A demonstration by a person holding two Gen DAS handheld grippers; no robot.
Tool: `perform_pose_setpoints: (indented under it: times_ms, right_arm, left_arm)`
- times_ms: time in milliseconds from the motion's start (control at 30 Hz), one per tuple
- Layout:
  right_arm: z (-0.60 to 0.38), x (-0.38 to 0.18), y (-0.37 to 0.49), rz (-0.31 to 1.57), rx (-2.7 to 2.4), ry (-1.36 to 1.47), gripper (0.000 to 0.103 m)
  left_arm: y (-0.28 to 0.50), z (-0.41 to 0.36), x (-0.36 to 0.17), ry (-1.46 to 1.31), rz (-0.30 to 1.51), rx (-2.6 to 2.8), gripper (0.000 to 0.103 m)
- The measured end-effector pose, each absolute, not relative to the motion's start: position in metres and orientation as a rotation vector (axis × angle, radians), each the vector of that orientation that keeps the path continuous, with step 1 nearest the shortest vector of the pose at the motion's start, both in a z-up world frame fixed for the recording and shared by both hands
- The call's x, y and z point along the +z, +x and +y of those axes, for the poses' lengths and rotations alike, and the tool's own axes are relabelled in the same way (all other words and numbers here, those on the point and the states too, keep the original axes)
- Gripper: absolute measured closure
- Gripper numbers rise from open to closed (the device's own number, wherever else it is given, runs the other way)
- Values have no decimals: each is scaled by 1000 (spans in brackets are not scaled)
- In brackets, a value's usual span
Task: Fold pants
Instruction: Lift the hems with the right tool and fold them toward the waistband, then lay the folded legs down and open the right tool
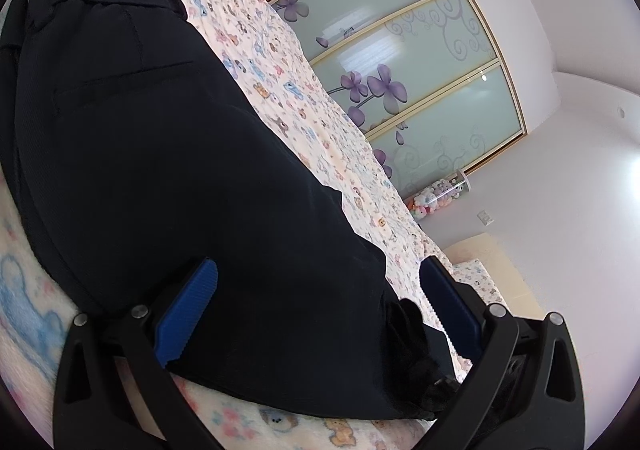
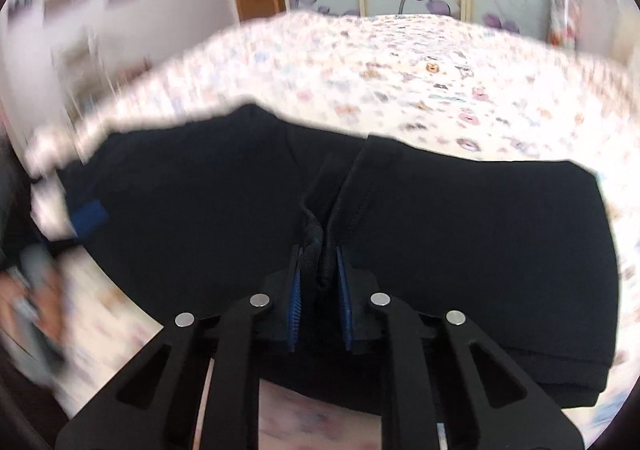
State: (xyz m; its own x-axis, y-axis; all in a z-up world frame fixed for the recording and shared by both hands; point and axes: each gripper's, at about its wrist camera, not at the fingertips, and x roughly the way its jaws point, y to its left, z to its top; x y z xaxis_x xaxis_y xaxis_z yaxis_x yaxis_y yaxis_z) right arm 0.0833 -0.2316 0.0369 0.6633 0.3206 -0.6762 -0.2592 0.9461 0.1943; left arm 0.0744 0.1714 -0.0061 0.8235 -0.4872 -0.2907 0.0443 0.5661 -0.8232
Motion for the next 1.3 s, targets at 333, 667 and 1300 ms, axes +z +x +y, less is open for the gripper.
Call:
perform_pose_setpoints:
  times_ms: [333, 667, 1300]
  right_arm:
    - [-154, 10, 104, 902, 399, -31, 63]
    - [-164, 37, 82, 766, 551, 119, 29]
    - [-276, 42, 26, 799, 671, 468, 7]
  left_arm:
    - [74, 170, -6, -919, 531, -332, 2]
    - [73, 172, -6, -931, 532, -342, 2]
    - [33, 229, 16, -1084, 515, -393, 2]
